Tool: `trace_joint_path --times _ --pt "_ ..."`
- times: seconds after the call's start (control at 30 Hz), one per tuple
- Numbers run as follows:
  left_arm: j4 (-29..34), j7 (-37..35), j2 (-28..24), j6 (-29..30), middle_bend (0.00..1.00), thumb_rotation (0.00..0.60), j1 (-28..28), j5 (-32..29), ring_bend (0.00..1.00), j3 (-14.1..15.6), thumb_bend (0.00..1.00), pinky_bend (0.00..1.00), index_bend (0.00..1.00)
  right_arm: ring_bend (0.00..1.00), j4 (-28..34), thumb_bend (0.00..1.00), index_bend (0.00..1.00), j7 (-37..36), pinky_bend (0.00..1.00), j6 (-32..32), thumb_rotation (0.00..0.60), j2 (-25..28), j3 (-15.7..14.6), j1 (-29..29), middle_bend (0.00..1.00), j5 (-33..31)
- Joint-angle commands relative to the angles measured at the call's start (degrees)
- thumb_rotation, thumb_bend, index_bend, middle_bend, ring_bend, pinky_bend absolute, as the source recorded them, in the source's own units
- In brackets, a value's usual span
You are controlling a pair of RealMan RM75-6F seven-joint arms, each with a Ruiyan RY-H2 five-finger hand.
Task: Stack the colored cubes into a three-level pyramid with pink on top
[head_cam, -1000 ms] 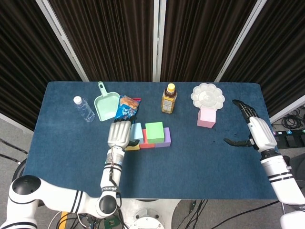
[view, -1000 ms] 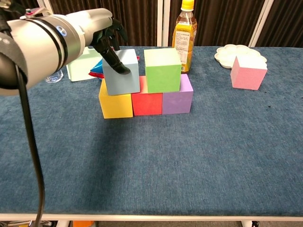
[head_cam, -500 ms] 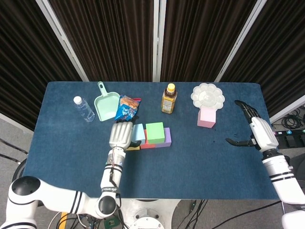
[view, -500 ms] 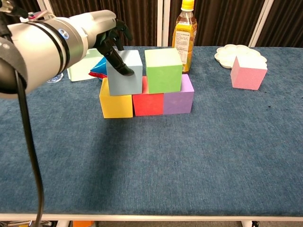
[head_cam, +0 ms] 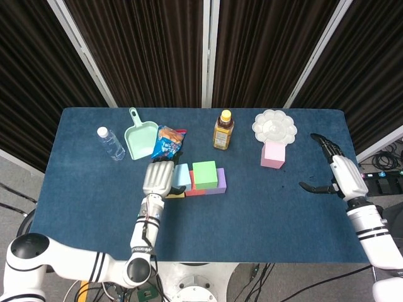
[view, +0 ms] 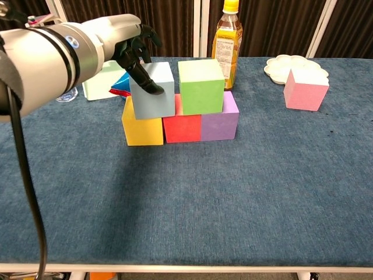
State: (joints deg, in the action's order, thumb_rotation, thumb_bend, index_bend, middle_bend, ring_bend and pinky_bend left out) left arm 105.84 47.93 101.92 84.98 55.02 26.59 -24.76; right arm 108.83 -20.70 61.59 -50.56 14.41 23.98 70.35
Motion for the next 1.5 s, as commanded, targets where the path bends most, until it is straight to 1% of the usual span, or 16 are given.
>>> trace_joint_path --times 0.03,0.1,0.2,0.27,0.47,0.57,0.73,0.83,0.97,1.07,1.27,1.37,1.5 --pt "-0.04 -0.13 0.01 -0.27 0.25 0.6 -0.05 0.16 0.18 0.15 0.24 0.19 0.12 0.0 -0.05 0.08 0.0 0.05 0.0 -0.07 0.6 -0.03 -0.03 -0.02 0.03 -0.06" --pt "0.01 -0.38 0.01 -0.54 0.17 0.6 -0.12 0.49 0.13 0.33 0.23 0.19 0.11 0.0 -0.07 0.08 0.0 0.05 0.0 -0.2 0.6 0.02 -0.05 -0.04 0.03 -0.18" --pt "0.18 -0.82 -0.13 -0.7 0.08 0.6 -0.31 1.16 0.06 0.53 0.22 0.17 0.1 0.0 -0.07 0.08 0.0 0.01 0.0 -0.2 0.6 0.2 -0.03 -0.15 0.03 -0.28" --pt "0.52 -1.04 -0.39 -0.71 0.06 0.6 -0.53 1.37 0.05 0.58 0.22 0.16 0.1 0.0 -0.01 0.08 0.0 -0.09 0.0 -0.15 0.6 0.33 -0.01 -0.26 0.03 -0.25" --pt "3.33 -1.24 -1.91 -0.27 0.05 0.6 -1.65 1.88 0.04 1.34 0.22 0.16 0.09 0.0 0.25 0.08 0.0 -0.2 0.0 -0.59 0.6 0.6 0.0 -0.09 0.03 0.28" --pt "5.61 -1.75 -3.29 0.25 0.05 0.6 -2.71 3.16 0.04 2.3 0.22 0.15 0.09 0.0 0.56 0.08 0.0 0.31 0.0 -0.69 0.6 0.63 0.04 0.09 0.03 0.29" --pt "9.02 -3.36 -7.01 0.88 0.05 0.6 -5.69 4.88 0.02 4.49 0.21 0.13 0.08 0.0 1.1 0.08 0.0 1.41 0.0 -0.76 0.6 0.73 -0.03 0.18 0.03 -0.2" --pt "10.09 -5.45 -9.92 -0.21 0.05 0.6 -7.86 5.61 0.02 5.78 0.2 0.13 0.08 0.0 1.42 0.08 0.0 2.07 0.0 -0.84 0.6 0.72 -0.03 0.29 0.03 -0.57" --pt "7.78 -7.88 -12.84 -1.17 0.05 0.6 -10.42 8.22 0.01 8.33 0.2 0.13 0.08 0.0 1.91 0.08 0.0 3.53 0.0 -1.07 0.6 0.52 -0.16 0.57 0.03 -1.12" --pt "3.74 -11.51 -13.62 -3.34 0.05 0.6 -12.5 9.46 0.01 10.07 0.2 0.13 0.08 0.0 2.46 0.08 0.0 5.09 0.0 -1.24 0.6 0.3 -0.14 0.96 0.03 -1.83" --pt "-4.12 -16.97 -12.32 -8.82 0.05 0.6 -14.04 10.29 0.01 11.04 0.2 0.13 0.07 0.0 3.45 0.08 0.0 8.26 0.0 -1.38 0.6 -0.38 -0.14 1.72 0.03 -3.51" --pt "-6.31 -18.82 -11.54 -11.33 0.05 0.6 -14.31 10.73 0.01 11.26 0.19 0.13 0.07 0.0 3.74 0.08 0.0 9.62 0.0 -1.45 0.6 -0.66 -0.1 2.06 0.03 -4.52" --pt "-7.78 -19.98 -10.48 -13.66 0.05 0.6 -14.38 11.45 0.01 11.74 0.14 0.13 0.07 0.0 3.66 0.08 0.0 10.62 0.0 -1.63 0.6 -1.01 -0.06 2.37 0.03 -5.73"
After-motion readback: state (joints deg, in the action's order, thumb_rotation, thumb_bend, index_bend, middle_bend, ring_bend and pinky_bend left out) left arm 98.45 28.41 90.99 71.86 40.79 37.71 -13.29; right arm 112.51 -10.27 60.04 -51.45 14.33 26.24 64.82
